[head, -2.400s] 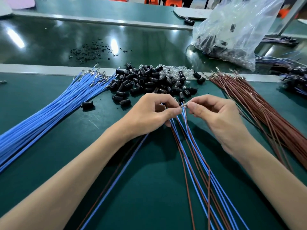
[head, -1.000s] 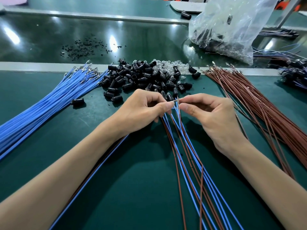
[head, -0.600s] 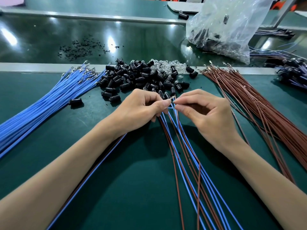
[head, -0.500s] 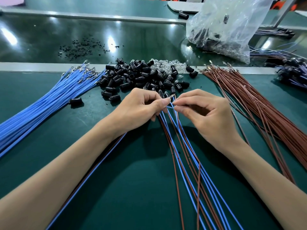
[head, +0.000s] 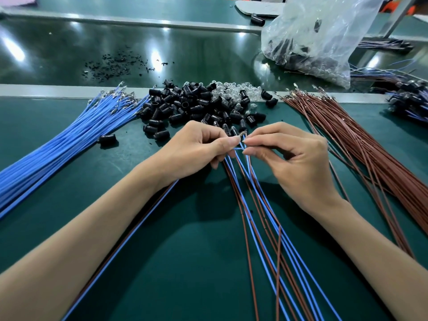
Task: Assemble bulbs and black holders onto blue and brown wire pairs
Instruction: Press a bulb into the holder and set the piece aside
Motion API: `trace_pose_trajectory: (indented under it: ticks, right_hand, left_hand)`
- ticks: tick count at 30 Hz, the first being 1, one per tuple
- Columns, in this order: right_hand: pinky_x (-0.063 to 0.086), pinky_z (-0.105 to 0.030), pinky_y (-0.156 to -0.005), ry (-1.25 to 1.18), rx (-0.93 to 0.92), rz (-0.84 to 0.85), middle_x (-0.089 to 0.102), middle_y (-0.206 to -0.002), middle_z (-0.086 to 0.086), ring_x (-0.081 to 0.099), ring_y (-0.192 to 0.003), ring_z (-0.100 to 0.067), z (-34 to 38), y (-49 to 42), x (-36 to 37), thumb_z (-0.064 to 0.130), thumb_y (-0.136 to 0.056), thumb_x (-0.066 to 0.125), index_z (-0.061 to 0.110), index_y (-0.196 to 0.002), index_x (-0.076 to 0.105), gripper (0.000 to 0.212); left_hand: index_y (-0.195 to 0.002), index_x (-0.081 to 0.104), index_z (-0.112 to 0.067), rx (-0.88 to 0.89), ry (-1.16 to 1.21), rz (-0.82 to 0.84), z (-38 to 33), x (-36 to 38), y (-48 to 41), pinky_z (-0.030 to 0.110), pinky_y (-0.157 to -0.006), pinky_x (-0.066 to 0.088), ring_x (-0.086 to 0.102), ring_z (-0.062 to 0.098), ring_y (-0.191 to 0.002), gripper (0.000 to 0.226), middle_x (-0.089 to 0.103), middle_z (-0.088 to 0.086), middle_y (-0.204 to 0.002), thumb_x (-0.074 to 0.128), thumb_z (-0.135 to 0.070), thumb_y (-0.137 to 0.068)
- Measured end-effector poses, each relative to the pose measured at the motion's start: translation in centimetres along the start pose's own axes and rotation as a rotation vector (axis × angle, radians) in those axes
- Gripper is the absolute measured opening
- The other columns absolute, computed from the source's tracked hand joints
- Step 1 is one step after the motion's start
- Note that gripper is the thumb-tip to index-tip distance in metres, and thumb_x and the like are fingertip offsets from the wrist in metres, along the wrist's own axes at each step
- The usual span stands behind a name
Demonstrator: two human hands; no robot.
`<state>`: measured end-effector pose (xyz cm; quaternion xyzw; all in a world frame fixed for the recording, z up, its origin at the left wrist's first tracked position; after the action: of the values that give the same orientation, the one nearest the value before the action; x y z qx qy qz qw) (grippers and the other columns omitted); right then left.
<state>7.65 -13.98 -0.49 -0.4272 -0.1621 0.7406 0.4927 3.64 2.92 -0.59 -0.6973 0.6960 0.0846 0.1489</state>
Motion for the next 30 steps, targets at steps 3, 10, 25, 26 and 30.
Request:
trace_pose_trajectory:
  ticks: [3, 10, 25, 26, 30]
  right_hand:
    - [0.051, -0.019, -0.081, -0.029, 0.021, -0.021, 0.071, -0.088, -0.005, 0.067, -0.083, -0.011, 0.08, -0.02, -0.03, 0.005, -0.077, 0.077, 0.002, -0.091, 0.074, 0.014]
    - [0.049, -0.015, -0.079, -0.163, 0.161, -0.020, 0.070, -0.087, 0.003, 0.067, -0.082, -0.004, 0.09, -0.04, 0.21, 0.005, -0.078, 0.075, 0.012, -0.093, 0.071, 0.017]
    - [0.048, -0.012, -0.081, -0.173, 0.156, -0.043, 0.067, -0.095, 0.002, 0.065, -0.088, -0.001, -0.37, -0.19, -0.11, 0.006, -0.077, 0.076, 0.015, -0.098, 0.068, 0.025]
    - [0.048, -0.012, -0.081, -0.165, 0.146, -0.035, 0.067, -0.094, 0.002, 0.065, -0.088, -0.001, -0.35, -0.18, -0.13, 0.005, -0.077, 0.076, 0.014, -0.099, 0.068, 0.025]
    - [0.049, -0.014, -0.081, -0.176, 0.112, 0.029, 0.068, -0.093, -0.004, 0.066, -0.087, -0.007, -0.15, -0.06, -0.03, 0.002, -0.078, 0.075, 0.007, -0.098, 0.070, 0.022]
  left_hand:
    - [-0.064, 0.063, -0.008, -0.002, 0.013, 0.000, -0.08, -0.02, 0.02, 0.011, -0.055, 0.039, 0.049, 0.007, -0.050, 0.033, 0.052, -0.008, -0.051, 0.058, -0.025, -0.092]
    - [-0.061, 0.062, -0.016, 0.003, 0.042, 0.000, -0.31, 0.03, 0.04, 0.011, -0.054, 0.037, 0.048, 0.007, -0.050, 0.032, 0.052, -0.008, -0.052, 0.058, -0.025, -0.092]
    - [-0.060, 0.063, -0.016, 0.002, 0.084, -0.034, -0.49, 0.12, 0.20, 0.011, -0.054, 0.040, 0.049, 0.006, -0.051, 0.032, 0.055, -0.009, -0.052, 0.059, -0.020, -0.092]
    - [-0.060, 0.063, -0.016, -0.003, 0.081, -0.028, -0.49, 0.10, 0.23, 0.012, -0.055, 0.040, 0.049, 0.007, -0.051, 0.032, 0.055, -0.008, -0.052, 0.059, -0.021, -0.092]
    - [-0.059, 0.063, -0.019, -0.009, 0.064, -0.015, -0.51, 0.00, 0.26, 0.014, -0.056, 0.042, 0.050, 0.007, -0.053, 0.032, 0.055, -0.008, -0.054, 0.060, -0.024, -0.091]
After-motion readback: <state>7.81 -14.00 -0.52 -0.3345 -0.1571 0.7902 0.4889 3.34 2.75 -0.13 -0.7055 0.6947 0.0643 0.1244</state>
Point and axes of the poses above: each hand's wrist, its own y-axis away from the middle knuckle, its own x-axis out of the palm, z = x × y, the point moved 2 cm from there along -y, towards the middle knuckle
